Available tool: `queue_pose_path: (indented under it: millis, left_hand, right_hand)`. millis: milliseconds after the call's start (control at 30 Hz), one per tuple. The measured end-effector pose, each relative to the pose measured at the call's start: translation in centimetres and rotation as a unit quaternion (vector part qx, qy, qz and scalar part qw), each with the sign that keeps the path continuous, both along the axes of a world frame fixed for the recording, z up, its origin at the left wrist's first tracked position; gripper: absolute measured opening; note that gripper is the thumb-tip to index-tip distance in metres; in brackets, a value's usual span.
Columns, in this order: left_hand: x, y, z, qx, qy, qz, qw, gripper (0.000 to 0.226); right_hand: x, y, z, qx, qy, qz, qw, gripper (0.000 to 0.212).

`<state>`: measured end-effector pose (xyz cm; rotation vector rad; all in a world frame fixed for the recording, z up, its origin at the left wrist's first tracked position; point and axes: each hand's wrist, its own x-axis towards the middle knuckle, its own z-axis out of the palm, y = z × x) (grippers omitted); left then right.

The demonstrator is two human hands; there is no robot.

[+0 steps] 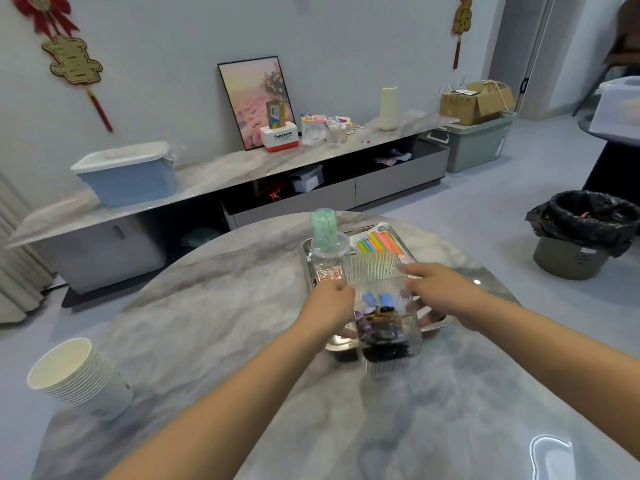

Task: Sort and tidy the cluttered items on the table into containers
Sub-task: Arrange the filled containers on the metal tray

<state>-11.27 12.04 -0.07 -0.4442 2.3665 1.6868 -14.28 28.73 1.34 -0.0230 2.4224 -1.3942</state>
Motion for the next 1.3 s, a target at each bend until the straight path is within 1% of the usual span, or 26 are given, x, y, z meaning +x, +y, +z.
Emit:
queue_pose_path:
  millis: [100, 167, 300, 367, 433, 500, 567, 667, 767, 933, 1000, 1067, 1133, 1233, 1300]
  left_hand:
    - [-2.5, -0.4, 0.0, -0.02, 0.014, 0.006, 1.0, 0.027]
    - [-4.0, -0.4, -0.4, -0.03, 0.018, 0.005, 0.999, 0.03]
    - [-6.6, -0.6, -1.3, -0.036, 0.013, 0.015, 0.999, 0.025]
    - [-7.7, -0.6, -1.9, -0.023, -0.004, 0.018, 1.0, 0.026]
    - [-8.4, -0.5, -2.3, 0.001, -0.011, 0.022, 1.0, 0.022]
    - [-9.2, -0.5, -2.8, 0.009, -0.004, 0.026, 1.0, 0.033]
    - [-9.8, -0.5, -3.2, -0.009, 0.015, 0.019, 1.0, 0.043]
    - [-10.5, -0.6, -3.8, -0.033, 0.046, 0.017, 0.998, 0.047]
    - [-11.3, -0.6, -4.2, -0.013, 0.062, 0.037, 0.997, 0.048]
    - [-11.9, -1.0, -5.1, 0.072, 0.059, 0.039, 0.995, 0.05]
    - [-11.9, -1.3, -5.6, 0.06, 0.042, 0.029, 0.997, 0.05]
    - [-11.9, -1.5, -6.1, 0.034, 0.031, 0.016, 0.999, 0.048]
    - [-12.1, -1.9, -6.6, 0.004, 0.041, 0.014, 0.999, 0.048]
    - [-12.3, -1.8, -7.0, -0.011, 0.066, 0.034, 0.997, 0.049]
    - [-12.2, -1.6, -7.3, -0.021, 0.08, 0.037, 0.996, 0.05]
  right_hand:
    - [-1.9, -1.0, -0.3, 0.03, 0.053, -0.002, 0.998, 0.048]
    - [-3.5, -1.5, -1.0, 0.039, 0.07, -0.008, 0.997, 0.046]
    - [-6.4, -1.7, -3.1, 0.068, 0.07, -0.024, 0.995, 0.044]
    - [-7.8, -1.6, -4.2, 0.095, 0.078, -0.036, 0.992, 0.042]
    - [-8.9, -1.7, -5.0, 0.099, 0.08, -0.043, 0.991, 0.041]
    - [-9.7, -1.6, -5.7, 0.083, 0.078, -0.051, 0.992, 0.041]
    - [-10.1, -1.6, -6.2, 0.079, 0.078, -0.055, 0.992, 0.041]
    - [-11.1, -2.0, -7.0, 0.085, 0.091, -0.064, 0.99, 0.042]
    - [-12.2, -2.6, -7.3, 0.092, 0.118, -0.08, 0.985, 0.042]
    - [-12.5, -2.7, -7.5, 0.166, 0.18, -0.086, 0.966, 0.041]
    - [-12.5, -2.7, -7.8, 0.17, 0.189, -0.076, 0.964, 0.041]
    - [-12.6, -2.6, -8.0, 0.181, 0.195, -0.069, 0.962, 0.042]
    - [-12.7, -2.7, -8.1, 0.184, 0.184, -0.042, 0.965, 0.047]
    - [-12.6, -2.6, -8.4, 0.136, 0.146, -0.018, 0.98, 0.055]
    - [-12.5, -2.7, -8.3, 0.129, 0.13, -0.007, 0.983, 0.061]
